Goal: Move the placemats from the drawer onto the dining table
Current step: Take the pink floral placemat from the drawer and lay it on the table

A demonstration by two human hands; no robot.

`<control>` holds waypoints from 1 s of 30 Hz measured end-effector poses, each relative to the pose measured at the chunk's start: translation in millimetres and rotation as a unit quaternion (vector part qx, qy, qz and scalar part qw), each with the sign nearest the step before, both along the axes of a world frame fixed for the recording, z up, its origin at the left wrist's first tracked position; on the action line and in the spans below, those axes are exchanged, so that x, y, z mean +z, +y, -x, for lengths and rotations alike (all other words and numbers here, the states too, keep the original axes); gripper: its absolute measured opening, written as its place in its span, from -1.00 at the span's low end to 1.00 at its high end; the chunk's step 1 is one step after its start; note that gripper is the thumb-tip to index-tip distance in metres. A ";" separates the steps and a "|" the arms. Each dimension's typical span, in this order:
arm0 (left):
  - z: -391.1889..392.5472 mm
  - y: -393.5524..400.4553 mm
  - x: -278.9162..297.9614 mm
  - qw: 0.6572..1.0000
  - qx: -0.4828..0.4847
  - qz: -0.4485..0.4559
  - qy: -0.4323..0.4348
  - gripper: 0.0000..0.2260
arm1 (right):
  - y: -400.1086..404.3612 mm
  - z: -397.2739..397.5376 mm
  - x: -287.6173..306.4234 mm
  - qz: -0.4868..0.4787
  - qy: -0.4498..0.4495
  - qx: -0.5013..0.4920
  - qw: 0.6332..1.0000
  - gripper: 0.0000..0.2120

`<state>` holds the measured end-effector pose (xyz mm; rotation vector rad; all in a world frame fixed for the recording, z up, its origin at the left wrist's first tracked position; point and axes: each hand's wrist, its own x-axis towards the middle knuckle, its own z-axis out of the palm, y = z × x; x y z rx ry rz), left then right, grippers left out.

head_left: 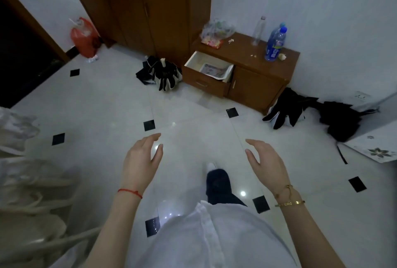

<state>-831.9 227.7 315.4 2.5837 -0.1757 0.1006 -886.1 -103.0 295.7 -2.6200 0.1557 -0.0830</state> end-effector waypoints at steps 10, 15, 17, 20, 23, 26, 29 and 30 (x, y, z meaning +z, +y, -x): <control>-229.3 -18.3 -9.6 1.000 0.004 -0.003 0.011 -0.75 | -18.3 -237.1 -22.2 -0.002 0.005 -0.003 1.000 -0.71; -359.7 -32.3 12.4 0.999 -0.015 -0.008 -0.031 -0.74 | -34.4 -368.1 4.6 0.008 -0.017 -0.005 1.000 -0.73; -402.4 -37.6 14.4 0.999 -0.025 -0.006 -0.034 -0.74 | -38.8 -406.6 9.8 -0.002 -0.029 -0.009 1.000 -0.72; -460.2 -47.3 9.0 0.999 -0.038 -0.006 -0.027 -0.74 | -42.6 -452.3 5.4 -0.010 -0.024 -0.026 0.999 -0.72; -517.0 -58.4 -5.3 0.998 -0.068 -0.004 -0.018 -0.75 | -44.4 -490.4 -12.3 -0.021 -0.006 -0.048 0.999 -0.73; -579.0 -66.6 -22.9 0.994 -0.106 -0.010 -0.003 -0.75 | -45.1 -528.3 -33.3 -0.027 0.009 -0.086 0.996 -0.74; -643.1 -73.8 -31.4 0.989 -0.145 -0.004 0.009 -0.74 | -46.9 -570.4 -45.0 -0.027 0.019 -0.128 0.991 -0.74; -665.4 -76.8 -32.5 0.988 -0.155 -0.002 0.012 -0.74 | -48.5 -586.0 -47.0 -0.028 0.020 -0.144 0.989 -0.74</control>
